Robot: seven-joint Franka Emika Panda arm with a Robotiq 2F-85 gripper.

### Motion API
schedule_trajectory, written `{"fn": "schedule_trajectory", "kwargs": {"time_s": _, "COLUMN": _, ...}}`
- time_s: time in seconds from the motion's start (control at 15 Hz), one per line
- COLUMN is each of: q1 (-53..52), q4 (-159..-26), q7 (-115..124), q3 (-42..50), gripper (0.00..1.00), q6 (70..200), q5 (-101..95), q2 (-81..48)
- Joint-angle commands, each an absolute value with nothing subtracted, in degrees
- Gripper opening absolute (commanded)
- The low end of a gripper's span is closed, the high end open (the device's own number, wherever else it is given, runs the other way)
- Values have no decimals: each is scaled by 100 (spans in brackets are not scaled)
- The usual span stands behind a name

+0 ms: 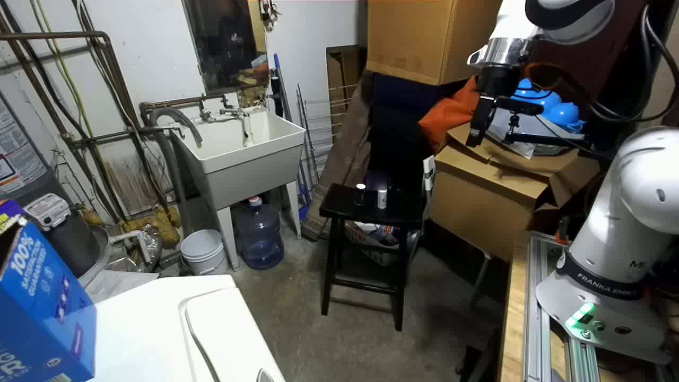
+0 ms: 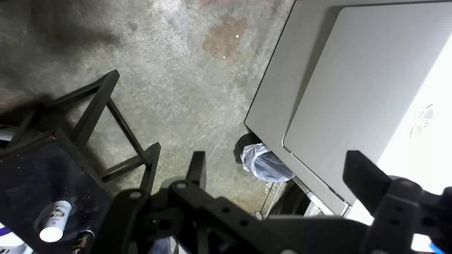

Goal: Put the bottle on top of the washer

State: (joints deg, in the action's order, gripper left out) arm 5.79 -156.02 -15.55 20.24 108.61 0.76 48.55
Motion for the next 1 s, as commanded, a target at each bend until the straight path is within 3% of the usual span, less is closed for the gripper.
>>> {"fn": "schedule_trajectory", "kwargs": {"time_s": 0.0, "q1": 701, "q4": -15593, "q7": -1638, "q3": 1918, "gripper": 100, "q6": 10851, "q5": 165, "q2": 4818}}
{"fn": "schedule_trajectory", "kwargs": {"time_s": 0.53, "q1": 724, "q4": -15595, "q7": -1536, "q3": 1911, "gripper": 100, "q6": 11032, "q5": 182, "q2": 4705}}
{"fn": "schedule_trajectory", "kwargs": {"time_s": 0.93, "q1": 759, "q4": -15195, "q7": -1004, "q3": 2495, "gripper": 100, "q6": 13383, "q5": -4, "q2": 2769}}
